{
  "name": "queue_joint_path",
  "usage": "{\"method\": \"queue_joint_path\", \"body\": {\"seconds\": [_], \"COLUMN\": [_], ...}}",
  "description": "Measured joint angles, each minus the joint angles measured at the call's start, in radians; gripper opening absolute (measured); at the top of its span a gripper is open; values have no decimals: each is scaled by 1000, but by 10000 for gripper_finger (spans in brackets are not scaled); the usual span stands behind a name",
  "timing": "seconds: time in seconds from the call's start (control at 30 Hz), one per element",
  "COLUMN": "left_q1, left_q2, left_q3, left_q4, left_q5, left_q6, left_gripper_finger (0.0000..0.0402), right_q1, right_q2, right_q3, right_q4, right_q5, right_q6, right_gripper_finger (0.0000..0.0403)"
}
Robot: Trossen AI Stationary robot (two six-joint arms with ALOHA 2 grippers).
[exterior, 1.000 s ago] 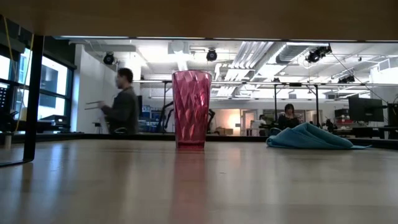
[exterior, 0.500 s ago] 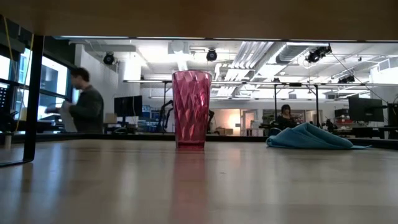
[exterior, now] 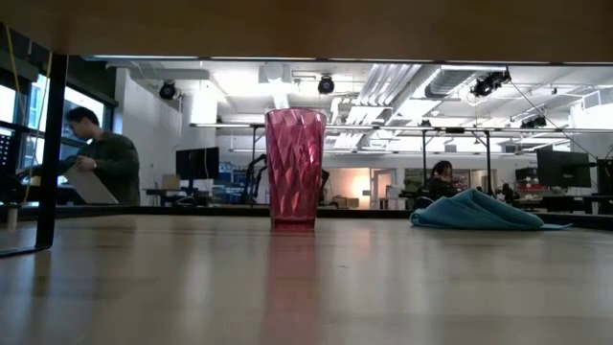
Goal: Stack small to large cups/mugs on shelf
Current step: Put the black cup on the shelf
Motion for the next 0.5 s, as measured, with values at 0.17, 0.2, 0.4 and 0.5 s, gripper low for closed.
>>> {"method": "queue_joint_path", "body": {"seconds": [0.17, 0.2, 0.4, 0.5], "left_q1": [0, 0, 0, 0], "left_q2": [0, 0, 0, 0], "left_q3": [0, 0, 0, 0], "left_q4": [0, 1, 8, 8], "left_q5": [39, 47, 72, 94], "left_q6": [-2, -2, -6, -9], "left_gripper_finger": [115, 115, 115, 115], "right_q1": [0, 0, 0, 0], "right_q2": [0, 0, 0, 0], "right_q3": [0, 0, 0, 0], "right_q4": [0, 0, 0, 0], "right_q5": [0, 0, 0, 0], "right_q6": [-13, -15, -22, -23], "right_gripper_finger": [78, 78, 78, 78]}}
